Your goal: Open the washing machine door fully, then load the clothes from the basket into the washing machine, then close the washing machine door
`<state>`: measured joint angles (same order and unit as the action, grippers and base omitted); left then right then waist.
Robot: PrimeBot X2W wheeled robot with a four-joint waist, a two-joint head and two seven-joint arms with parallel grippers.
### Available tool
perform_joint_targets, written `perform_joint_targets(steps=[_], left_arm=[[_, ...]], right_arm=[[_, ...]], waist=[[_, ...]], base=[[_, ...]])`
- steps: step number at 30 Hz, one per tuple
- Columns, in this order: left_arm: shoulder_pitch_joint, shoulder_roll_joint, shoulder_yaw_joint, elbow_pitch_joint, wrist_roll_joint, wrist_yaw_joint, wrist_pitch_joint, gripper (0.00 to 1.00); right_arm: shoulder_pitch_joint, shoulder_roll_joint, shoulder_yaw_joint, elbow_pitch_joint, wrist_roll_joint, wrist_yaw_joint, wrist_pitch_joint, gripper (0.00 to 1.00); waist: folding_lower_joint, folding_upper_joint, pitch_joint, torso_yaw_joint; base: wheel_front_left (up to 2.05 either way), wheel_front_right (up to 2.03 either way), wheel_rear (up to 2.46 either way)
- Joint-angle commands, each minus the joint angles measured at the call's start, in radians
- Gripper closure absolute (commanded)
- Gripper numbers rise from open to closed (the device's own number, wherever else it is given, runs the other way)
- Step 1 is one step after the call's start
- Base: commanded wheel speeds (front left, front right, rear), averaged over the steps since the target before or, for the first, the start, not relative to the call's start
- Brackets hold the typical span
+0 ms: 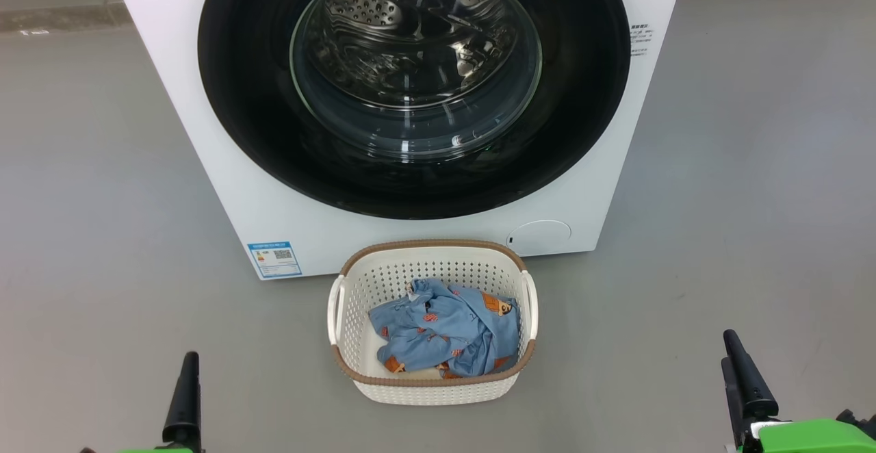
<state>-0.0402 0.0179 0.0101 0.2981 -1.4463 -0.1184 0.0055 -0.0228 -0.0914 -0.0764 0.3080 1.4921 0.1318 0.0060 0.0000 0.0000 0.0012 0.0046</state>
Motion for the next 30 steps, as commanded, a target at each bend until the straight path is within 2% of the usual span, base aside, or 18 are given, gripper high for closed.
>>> perform_joint_targets(steps=[1, 30], left_arm=[[-0.047, 0.015, 0.011, -0.031, 0.033, -0.004, -0.013, 0.0], [-0.059, 0.017, -0.001, -0.076, 0.551, 0.0, -0.098, 0.0]], right_arm=[[-0.048, -0.02, 0.013, -0.023, -0.024, 0.0, -0.014, 0.0], [-0.071, -0.075, 0.06, -0.036, -0.51, -0.001, -0.099, 0.0]], waist=[[0.0, 0.0, -0.001, 0.0], [0.0, 0.0, -0.005, 0.006]], base=[[0.0, 0.0, 0.0], [0.0, 0.0, 0.0]])
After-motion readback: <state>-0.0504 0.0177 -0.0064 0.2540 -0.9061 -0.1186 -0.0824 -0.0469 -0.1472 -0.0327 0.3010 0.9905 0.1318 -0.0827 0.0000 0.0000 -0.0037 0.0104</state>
